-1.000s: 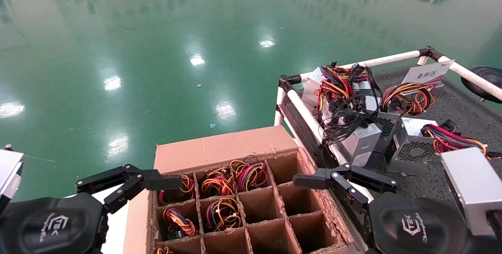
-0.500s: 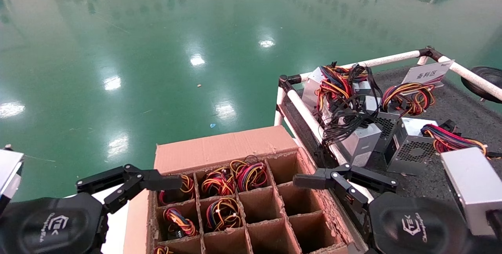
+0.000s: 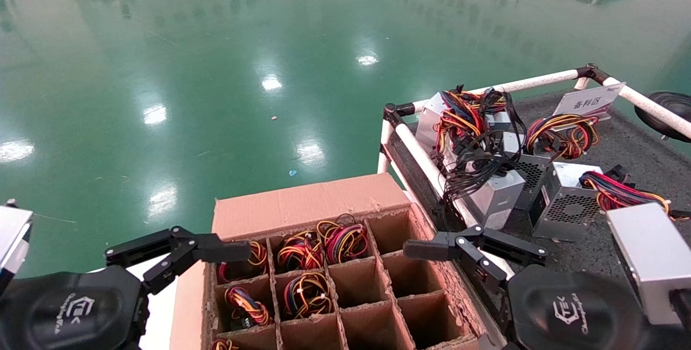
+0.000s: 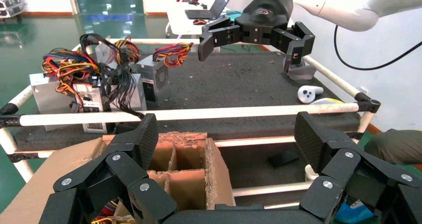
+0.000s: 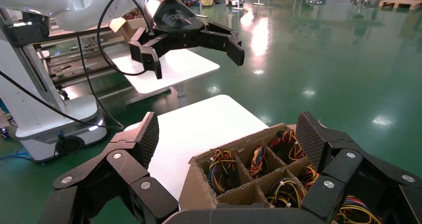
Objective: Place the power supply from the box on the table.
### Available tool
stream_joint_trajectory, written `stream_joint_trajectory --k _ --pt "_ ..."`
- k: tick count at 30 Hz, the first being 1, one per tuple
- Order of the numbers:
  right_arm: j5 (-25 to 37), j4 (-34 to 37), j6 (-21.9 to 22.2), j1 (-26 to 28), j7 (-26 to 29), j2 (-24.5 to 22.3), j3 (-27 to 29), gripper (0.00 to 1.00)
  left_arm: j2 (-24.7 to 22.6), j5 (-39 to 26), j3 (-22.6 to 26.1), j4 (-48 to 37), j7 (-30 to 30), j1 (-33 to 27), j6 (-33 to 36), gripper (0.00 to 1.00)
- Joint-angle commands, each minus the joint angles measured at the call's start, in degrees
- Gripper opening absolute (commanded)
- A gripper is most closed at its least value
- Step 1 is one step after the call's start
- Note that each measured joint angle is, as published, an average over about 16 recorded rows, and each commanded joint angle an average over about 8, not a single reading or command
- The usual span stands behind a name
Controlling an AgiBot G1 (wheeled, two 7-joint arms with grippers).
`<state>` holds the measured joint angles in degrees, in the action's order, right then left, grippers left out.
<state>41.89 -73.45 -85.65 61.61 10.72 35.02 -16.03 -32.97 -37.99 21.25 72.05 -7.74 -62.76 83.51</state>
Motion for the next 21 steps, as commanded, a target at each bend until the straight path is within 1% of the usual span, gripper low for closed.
stream_joint_trajectory --k 1,21 --pt "0.0 0.0 0.0 0.0 0.0 0.0 0.0 1.00 0.0 0.0 0.0 0.0 0.0 0.0 0.0 1.00" --pt "0.0 0.0 0.0 0.0 0.0 0.0 0.0 1.00 0.0 0.0 0.0 0.0 0.0 0.0 0.0 1.00"
